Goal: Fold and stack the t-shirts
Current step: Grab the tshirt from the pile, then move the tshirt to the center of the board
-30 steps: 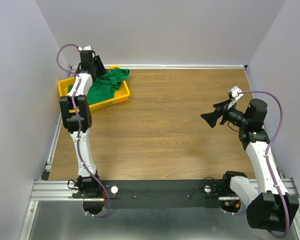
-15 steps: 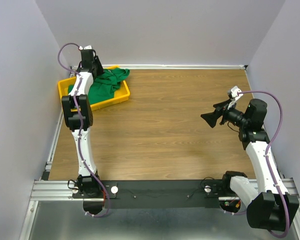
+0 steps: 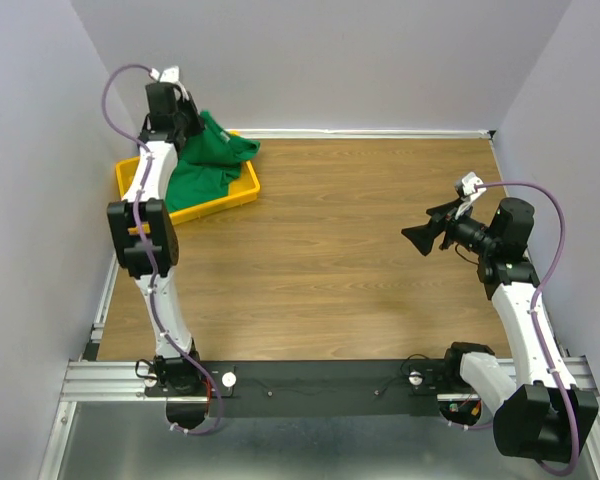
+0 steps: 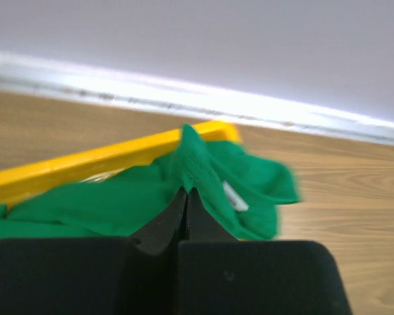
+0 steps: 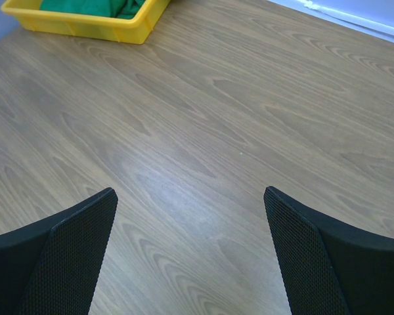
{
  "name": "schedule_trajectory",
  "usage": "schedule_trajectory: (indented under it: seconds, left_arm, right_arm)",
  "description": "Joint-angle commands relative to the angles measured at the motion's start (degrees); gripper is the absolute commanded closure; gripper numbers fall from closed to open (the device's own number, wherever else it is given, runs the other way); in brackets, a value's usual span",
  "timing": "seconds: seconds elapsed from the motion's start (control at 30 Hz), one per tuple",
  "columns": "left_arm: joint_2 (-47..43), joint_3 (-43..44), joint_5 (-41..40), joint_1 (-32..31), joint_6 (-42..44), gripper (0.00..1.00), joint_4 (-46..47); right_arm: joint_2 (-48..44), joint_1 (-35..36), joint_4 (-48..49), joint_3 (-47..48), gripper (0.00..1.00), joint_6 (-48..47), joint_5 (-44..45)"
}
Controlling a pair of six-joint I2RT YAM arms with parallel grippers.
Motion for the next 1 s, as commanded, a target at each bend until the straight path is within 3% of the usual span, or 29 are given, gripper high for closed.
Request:
schedule_trajectory:
  seconds: [0.0, 0.1, 0.2, 0.63, 0.8, 0.87, 0.97]
  left_arm:
    - [-15.45, -3.73, 10.75, -1.48, -1.75, 1.0, 14.18]
    - [-24.93, -9.96, 15.41, -4.1, -2.81, 1.0, 21.48]
    - [-30.48, -11.21, 16.82, -8.06, -0.79, 1.0, 22.81]
    - [-42.89, -7.6, 21.13, -18.79, -0.26, 1.0, 23.69]
    - [-47.72, -16.46, 20.18, -22.92, 2.63, 1.0, 25.63]
    - [-48.78, -24.02, 16.66, -23.19, 3.61, 1.0, 25.54]
    - [-49.39, -31.84, 18.76, -23.98, 2.39, 1.0, 27.2]
  right_arm:
    - [-0.1, 0.3, -0.96, -0.11, 0.0, -1.17, -0.42]
    - [-0.37, 0.3, -1.13, -0.11, 0.0, -1.6, -0.42]
    - [-0.63, 0.3, -1.22, -0.29, 0.0, -1.96, -0.51]
    - [-2.21, 0.22, -1.57, -0.02, 0.0, -3.1, 0.98]
    - [-3.18, 0.22, -1.84, 0.24, 0.0, -3.63, 3.09]
    - [-3.36, 0.22, -1.93, 0.33, 0.0, -3.72, 3.18]
    - [-3.71, 0.22, -2.19, 0.42, 0.0, -3.8, 0.21]
